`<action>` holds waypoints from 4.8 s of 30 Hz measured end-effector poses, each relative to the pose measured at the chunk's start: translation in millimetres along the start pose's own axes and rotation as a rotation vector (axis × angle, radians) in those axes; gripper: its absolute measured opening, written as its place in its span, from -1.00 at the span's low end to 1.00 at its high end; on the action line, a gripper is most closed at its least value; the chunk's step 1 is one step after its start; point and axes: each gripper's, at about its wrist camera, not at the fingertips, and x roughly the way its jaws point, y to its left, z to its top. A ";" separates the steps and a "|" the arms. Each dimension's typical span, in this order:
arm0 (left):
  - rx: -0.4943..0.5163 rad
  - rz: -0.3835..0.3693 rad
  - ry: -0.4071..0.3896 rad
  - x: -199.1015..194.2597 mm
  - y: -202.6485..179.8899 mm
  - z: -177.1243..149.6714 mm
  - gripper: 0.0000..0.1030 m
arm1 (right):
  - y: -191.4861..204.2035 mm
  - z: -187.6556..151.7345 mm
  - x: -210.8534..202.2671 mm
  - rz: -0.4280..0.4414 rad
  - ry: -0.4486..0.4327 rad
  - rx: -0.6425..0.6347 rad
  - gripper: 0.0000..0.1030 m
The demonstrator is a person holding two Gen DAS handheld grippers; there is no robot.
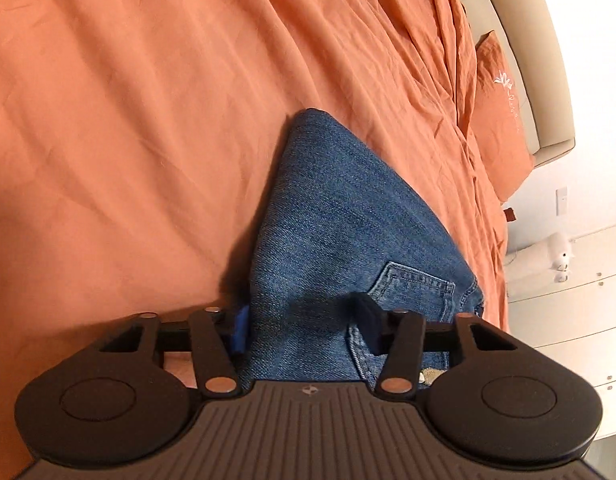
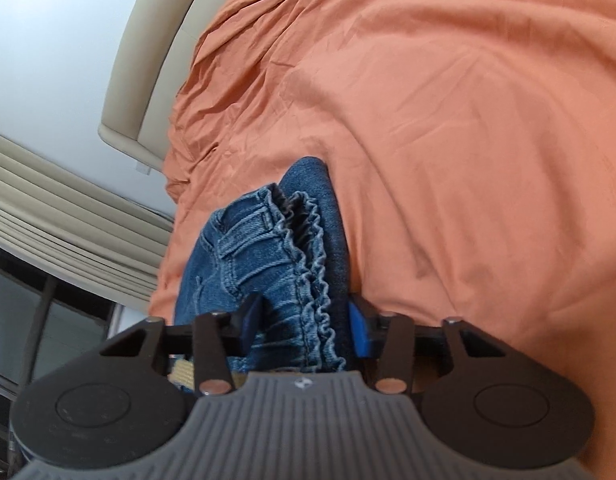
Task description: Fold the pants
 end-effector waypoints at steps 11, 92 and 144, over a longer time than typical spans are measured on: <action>0.091 0.139 -0.057 -14.2 -36.9 -6.3 -0.62 | 21.7 4.5 -15.8 0.022 0.001 -0.068 -0.61; 0.581 0.300 -0.160 -175.3 71.9 104.9 -0.34 | 288.2 -149.9 199.7 -0.313 0.143 -0.778 -0.63; 0.599 0.305 -0.194 -216.6 78.0 46.8 -0.64 | 280.0 -229.2 140.6 -0.393 0.035 -0.837 -0.55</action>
